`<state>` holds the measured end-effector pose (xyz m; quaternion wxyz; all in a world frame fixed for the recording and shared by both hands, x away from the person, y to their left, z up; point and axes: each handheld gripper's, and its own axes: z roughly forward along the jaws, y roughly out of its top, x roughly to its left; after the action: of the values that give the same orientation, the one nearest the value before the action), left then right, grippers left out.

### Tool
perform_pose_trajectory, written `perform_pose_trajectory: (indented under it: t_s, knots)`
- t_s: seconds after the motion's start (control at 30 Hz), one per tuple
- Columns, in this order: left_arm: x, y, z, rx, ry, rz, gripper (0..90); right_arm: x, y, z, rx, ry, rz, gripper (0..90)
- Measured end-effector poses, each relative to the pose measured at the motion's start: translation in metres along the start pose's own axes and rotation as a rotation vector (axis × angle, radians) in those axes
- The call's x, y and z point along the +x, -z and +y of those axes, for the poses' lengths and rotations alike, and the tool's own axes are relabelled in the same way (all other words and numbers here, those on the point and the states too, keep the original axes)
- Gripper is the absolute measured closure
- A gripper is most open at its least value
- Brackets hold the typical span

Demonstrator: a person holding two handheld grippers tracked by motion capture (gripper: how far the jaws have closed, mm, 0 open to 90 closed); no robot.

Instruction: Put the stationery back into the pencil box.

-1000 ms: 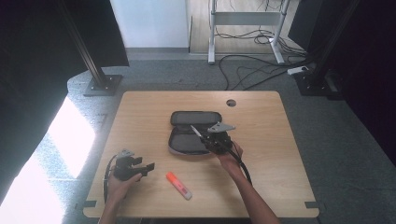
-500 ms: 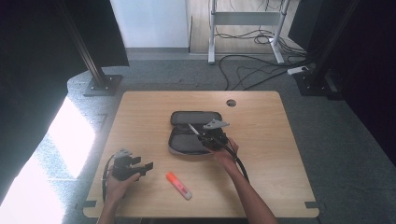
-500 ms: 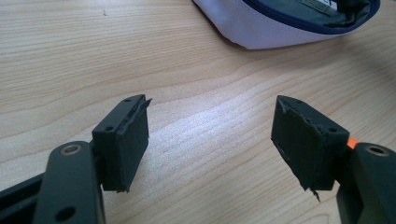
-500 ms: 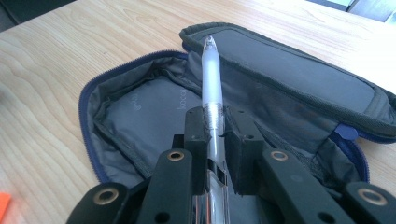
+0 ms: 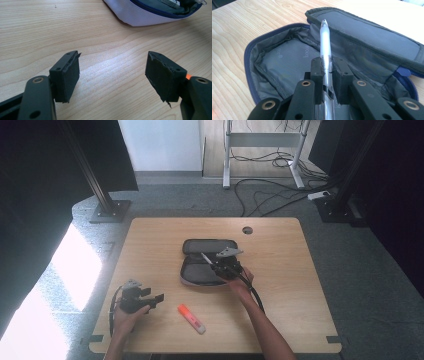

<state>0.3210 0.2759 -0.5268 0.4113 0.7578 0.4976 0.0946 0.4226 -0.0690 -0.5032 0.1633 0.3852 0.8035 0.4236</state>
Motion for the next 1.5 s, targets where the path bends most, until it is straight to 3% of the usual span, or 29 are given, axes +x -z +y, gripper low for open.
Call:
perform_pose_trajectory:
  t_s: [0.6,1.5]
  knots:
    - [0.002,0.002,0.0,-0.006,0.006,-0.001,28.1,0.001,-0.015,0.004,0.026,0.013,0.005,78.0]
    - [0.003,0.003,0.0,-0.005,0.007,0.0,28.1,0.004,-0.027,-0.003,0.091,0.057,-0.028,77.5]
